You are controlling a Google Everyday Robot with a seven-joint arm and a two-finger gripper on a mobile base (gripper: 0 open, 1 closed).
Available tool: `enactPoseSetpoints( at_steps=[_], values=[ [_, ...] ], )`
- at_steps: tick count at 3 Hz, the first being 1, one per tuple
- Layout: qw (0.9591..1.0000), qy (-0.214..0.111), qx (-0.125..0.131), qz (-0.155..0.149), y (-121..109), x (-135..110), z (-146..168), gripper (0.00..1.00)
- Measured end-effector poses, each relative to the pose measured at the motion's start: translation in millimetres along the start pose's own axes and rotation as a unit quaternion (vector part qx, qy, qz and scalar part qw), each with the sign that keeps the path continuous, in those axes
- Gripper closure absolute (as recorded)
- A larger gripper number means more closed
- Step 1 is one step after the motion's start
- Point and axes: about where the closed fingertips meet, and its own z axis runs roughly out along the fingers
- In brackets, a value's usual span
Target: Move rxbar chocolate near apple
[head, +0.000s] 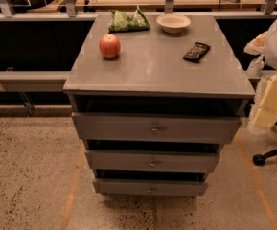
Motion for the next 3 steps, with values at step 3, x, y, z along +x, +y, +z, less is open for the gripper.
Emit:
enactPoseSetpoints(
  at_steps=[3],
  values=[
    [0.9884, -0.107, 0.080, 0.073, -88.6, 38.5, 14.9, 0.00]
  ],
)
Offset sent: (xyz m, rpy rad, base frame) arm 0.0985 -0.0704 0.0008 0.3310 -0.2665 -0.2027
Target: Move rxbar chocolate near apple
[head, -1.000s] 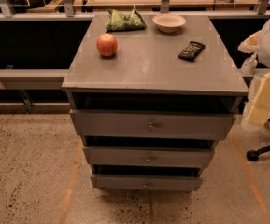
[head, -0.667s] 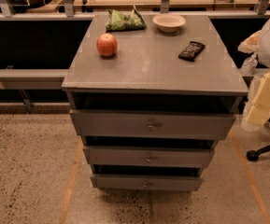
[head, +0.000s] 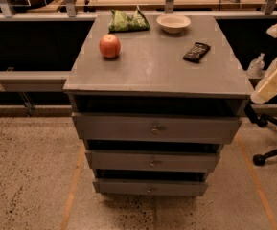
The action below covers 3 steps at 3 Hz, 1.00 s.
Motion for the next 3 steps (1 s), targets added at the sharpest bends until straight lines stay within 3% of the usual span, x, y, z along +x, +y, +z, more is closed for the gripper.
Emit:
enactPoseSetpoints(
  at_steps=[1, 2, 3],
  values=[
    [0.9983, -0.034, 0.041, 0.024, -56.4, 21.1, 16.0, 0.00],
    [0.9979, -0.039, 0.044, 0.026, -64.5, 22.5, 21.6, 0.00],
    [0.9958, -0.053, 0.052, 0.054, -68.3, 11.0, 33.6, 0.00]
  ],
)
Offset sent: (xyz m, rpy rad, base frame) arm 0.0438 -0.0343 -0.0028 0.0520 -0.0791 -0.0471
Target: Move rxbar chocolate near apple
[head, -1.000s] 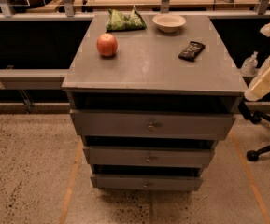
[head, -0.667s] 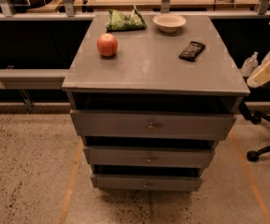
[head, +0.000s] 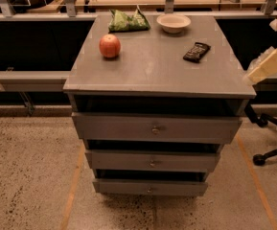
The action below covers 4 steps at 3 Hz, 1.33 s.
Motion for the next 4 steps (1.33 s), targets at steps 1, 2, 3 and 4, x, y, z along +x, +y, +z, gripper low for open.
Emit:
enactPoseSetpoints(
  at_steps=[1, 2, 3, 4],
  values=[
    [0.9963, -0.060, -0.001, 0.061, -1.1, -19.0, 40.3, 0.00],
    [0.9848, -0.133, 0.014, 0.111, -8.4, -53.5, 93.1, 0.00],
    [0.9768, -0.173, 0.017, 0.125, -13.8, -55.7, 127.7, 0.00],
    [0.9629, -0.233, 0.016, 0.135, -18.7, -55.5, 164.4, 0.00]
  ],
)
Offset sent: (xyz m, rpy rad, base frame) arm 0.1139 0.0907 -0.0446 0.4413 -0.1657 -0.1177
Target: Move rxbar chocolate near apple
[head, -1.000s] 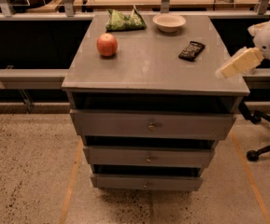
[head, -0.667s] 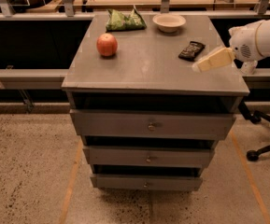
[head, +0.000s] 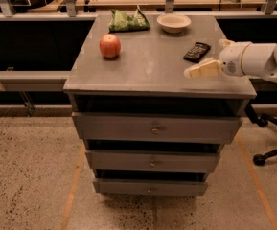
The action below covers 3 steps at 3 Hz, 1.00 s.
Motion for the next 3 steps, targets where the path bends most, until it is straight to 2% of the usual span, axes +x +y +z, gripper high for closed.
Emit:
enactPoseSetpoints(
  at_steps=[1, 2, 3],
  values=[
    [1.0000, 0.000, 0.000, 0.000, 0.0, -0.1, -0.1, 0.00],
    [0.9998, -0.007, 0.015, 0.009, -0.4, 1.9, 11.1, 0.00],
    [0.9985, 0.013, 0.050, 0.017, 3.6, 13.2, 35.8, 0.00]
  ],
)
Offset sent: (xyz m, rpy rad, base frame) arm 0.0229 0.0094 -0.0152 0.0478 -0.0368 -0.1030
